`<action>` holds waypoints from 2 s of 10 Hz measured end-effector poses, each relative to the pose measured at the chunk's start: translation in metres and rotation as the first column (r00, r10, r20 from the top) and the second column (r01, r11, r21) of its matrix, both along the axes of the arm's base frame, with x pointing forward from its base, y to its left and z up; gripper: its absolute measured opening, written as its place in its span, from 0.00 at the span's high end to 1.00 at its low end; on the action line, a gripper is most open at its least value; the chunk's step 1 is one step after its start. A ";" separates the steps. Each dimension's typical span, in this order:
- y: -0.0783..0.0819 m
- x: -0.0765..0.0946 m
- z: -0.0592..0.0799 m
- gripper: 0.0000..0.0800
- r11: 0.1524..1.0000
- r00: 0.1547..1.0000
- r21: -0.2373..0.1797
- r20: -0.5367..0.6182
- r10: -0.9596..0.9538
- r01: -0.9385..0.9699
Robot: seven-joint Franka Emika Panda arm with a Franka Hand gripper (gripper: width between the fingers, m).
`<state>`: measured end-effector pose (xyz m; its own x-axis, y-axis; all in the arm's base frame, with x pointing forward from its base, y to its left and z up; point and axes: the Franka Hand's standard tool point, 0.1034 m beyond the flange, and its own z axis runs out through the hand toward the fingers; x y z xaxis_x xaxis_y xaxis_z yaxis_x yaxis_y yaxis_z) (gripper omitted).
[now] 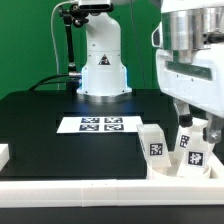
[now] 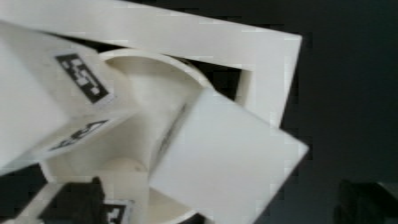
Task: Assemble stool
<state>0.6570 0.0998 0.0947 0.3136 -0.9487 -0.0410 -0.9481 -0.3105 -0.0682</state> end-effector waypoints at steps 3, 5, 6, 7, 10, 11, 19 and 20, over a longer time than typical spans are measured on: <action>-0.003 0.005 0.001 0.19 0.919 0.918 -0.051 0.038 0.394 -0.392; -0.004 0.006 0.001 0.19 0.861 0.861 -0.064 0.038 0.507 -0.504; -0.005 0.006 0.001 0.19 0.830 0.830 -0.069 0.038 0.556 -0.553; -0.004 0.006 0.001 0.19 0.818 0.818 -0.071 0.037 0.574 -0.570; 0.000 0.008 0.005 0.19 0.574 0.578 -0.127 0.009 0.816 -0.809; 0.002 0.010 0.005 0.19 0.461 0.465 -0.148 0.006 0.885 -0.875; 0.007 0.010 0.007 0.19 -0.142 -0.124 -0.171 -0.114 0.986 -0.975; 0.009 0.009 0.006 0.19 -0.186 -0.168 -0.167 -0.118 0.979 -0.968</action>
Offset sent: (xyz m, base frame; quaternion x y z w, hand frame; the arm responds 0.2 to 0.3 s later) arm 0.0000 0.0000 0.0000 0.0000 0.0000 -0.1296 0.9916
